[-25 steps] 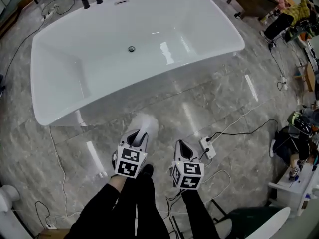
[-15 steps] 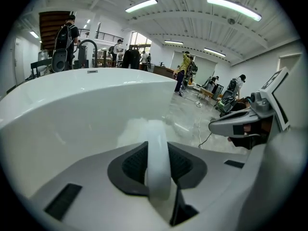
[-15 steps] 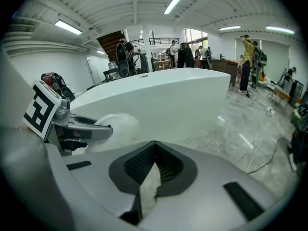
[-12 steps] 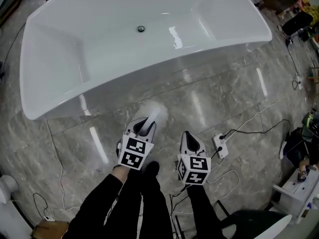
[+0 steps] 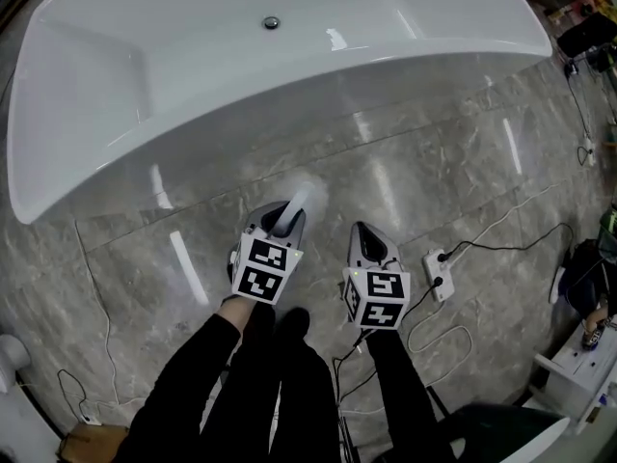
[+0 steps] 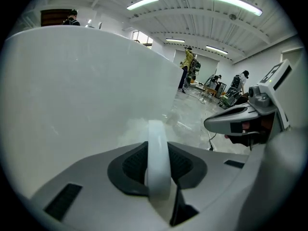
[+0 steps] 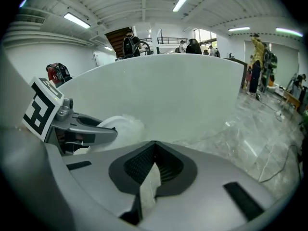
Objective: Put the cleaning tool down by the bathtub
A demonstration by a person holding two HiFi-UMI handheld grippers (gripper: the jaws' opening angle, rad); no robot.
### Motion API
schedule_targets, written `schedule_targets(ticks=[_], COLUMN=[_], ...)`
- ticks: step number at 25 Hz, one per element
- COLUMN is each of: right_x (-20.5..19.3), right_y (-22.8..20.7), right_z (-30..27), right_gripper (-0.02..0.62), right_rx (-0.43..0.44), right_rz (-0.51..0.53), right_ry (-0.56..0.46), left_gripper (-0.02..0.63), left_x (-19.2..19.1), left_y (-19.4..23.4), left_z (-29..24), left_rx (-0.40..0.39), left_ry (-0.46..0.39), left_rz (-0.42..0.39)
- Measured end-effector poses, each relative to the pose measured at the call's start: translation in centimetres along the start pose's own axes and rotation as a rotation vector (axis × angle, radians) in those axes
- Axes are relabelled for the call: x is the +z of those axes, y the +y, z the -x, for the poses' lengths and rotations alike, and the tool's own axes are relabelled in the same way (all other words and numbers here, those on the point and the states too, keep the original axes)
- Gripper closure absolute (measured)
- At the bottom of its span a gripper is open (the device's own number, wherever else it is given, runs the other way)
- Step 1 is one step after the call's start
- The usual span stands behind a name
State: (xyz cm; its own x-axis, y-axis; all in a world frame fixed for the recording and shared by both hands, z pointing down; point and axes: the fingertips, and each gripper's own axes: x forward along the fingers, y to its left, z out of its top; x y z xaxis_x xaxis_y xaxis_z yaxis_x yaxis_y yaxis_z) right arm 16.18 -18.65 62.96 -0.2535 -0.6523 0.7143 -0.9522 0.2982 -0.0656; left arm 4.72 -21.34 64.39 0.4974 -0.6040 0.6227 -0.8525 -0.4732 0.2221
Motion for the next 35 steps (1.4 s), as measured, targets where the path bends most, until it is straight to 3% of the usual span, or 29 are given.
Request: schedule_targets(ticks=[10, 21, 35], right_x=[-2.1, -5.4, -9.1], right_y=[-1.3, -3.4, -5.0], right_z=[-7.4, -14.6, -22.2], right_gripper=[0.595, 0.595, 0.595], right_rx=[-0.004, -0.021, -0.029], right_rz=[0.028, -0.004, -0.010], right_ry=[-0.058, -0.052, -0.051], left_gripper=[0.509, 0.509, 0.509], left_x=[-3.8, -7.3, -11.9], left_y=[2.2, 4.3, 6.9], left_z=[-6.8, -13.1, -20.3], left_rx=[0.002, 0.003, 0.003], left_ry=[-0.021, -0.017, 0.006], left_rz=[0.012, 0.030, -0.060])
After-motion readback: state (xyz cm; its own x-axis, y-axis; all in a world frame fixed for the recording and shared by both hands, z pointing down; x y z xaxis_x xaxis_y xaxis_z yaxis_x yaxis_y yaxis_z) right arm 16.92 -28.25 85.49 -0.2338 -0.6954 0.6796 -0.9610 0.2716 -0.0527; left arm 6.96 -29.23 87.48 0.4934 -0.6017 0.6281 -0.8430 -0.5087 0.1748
